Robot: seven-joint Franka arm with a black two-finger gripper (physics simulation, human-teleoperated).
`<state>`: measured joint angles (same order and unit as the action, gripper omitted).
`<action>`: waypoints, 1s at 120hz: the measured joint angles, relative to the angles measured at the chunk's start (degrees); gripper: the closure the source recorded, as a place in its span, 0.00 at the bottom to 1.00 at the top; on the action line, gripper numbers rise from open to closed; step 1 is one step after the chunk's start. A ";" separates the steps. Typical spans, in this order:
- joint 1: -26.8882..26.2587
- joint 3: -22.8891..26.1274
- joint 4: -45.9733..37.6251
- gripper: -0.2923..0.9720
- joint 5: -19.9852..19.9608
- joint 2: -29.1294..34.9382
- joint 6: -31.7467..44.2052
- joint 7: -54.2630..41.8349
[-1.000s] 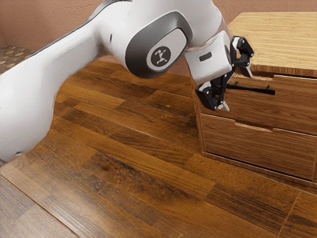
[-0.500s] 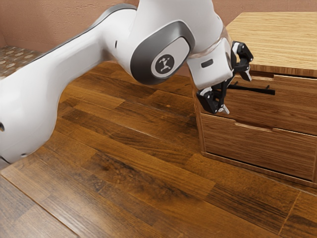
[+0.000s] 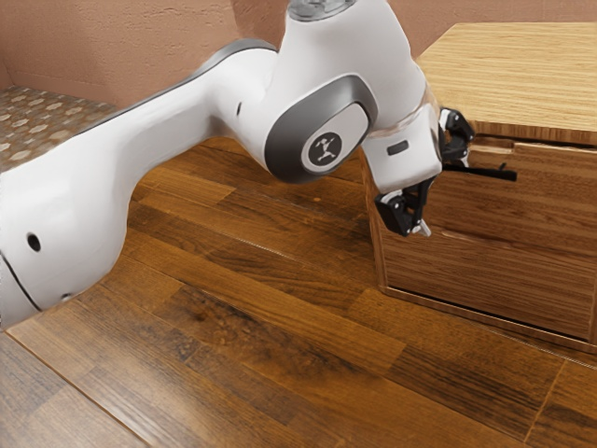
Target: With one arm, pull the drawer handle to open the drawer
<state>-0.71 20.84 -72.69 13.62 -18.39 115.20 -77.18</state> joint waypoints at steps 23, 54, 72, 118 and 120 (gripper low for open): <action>-0.72 -2.02 -5.88 0.35 0.04 5.29 0.79 0.27; -2.03 -3.21 -14.94 0.42 -0.07 12.75 2.82 0.62; -4.53 -5.07 -23.45 0.43 -0.76 20.52 4.24 0.95; -21.13 -27.66 -11.79 0.27 -5.71 33.87 -16.02 7.94; -21.26 -28.27 -11.51 0.26 -5.84 33.95 -17.91 8.85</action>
<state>-21.96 -7.44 -84.20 7.78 15.57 97.29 -68.34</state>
